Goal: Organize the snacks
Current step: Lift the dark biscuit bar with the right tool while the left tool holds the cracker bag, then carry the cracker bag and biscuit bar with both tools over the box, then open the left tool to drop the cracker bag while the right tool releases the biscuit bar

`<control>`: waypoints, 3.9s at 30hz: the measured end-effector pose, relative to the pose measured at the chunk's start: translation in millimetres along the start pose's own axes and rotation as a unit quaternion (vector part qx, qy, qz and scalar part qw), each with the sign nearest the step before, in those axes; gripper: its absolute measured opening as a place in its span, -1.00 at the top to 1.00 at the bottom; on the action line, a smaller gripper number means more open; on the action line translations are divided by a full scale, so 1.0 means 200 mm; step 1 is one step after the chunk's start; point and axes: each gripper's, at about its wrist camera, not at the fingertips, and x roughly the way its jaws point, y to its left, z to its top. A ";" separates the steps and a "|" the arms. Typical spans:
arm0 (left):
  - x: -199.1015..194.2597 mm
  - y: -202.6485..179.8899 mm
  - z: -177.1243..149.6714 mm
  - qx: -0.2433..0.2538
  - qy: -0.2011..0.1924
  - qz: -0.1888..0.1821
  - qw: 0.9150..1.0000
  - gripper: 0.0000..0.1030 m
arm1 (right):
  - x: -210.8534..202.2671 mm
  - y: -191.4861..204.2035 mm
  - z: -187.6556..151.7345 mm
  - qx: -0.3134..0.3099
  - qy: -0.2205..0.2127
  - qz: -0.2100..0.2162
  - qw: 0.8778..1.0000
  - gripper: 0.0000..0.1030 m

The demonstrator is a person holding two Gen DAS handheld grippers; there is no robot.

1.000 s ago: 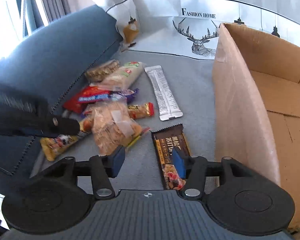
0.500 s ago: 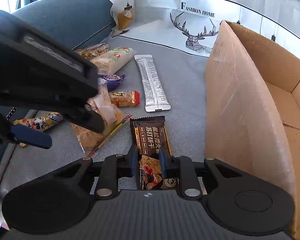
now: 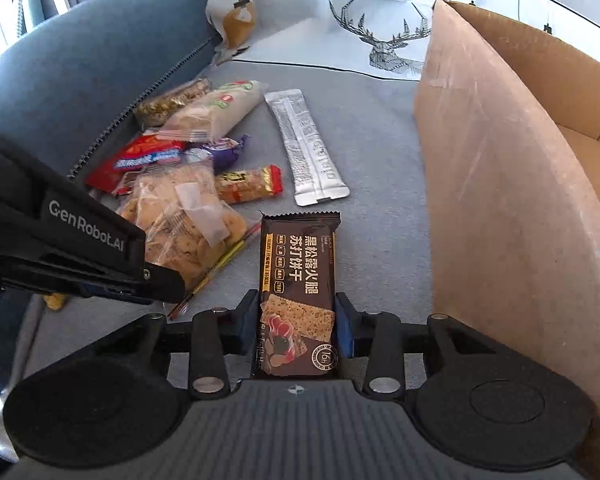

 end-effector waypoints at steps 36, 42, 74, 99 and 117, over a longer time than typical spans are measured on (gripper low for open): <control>0.07 -0.04 0.16 -0.067 -0.037 -0.005 0.997 -0.06 | 0.01 0.01 0.02 0.008 0.017 0.021 1.000 0.20; -0.03 -0.03 0.11 -0.061 -0.062 -0.016 0.996 0.02 | -0.09 0.02 0.02 0.005 -0.021 0.030 0.999 0.21; -0.39 -0.69 -0.16 0.034 -0.285 -0.150 0.946 0.02 | -0.92 -0.94 0.13 0.019 -0.262 -0.040 0.964 0.21; -0.16 -1.23 -0.19 0.202 -0.251 -0.189 0.927 0.01 | -0.87 -1.23 0.04 0.050 -0.222 -0.116 0.967 0.20; -0.17 -1.18 -0.18 0.181 -0.233 -0.172 0.940 0.01 | -0.80 -1.14 0.09 0.042 -0.205 -0.116 0.971 0.20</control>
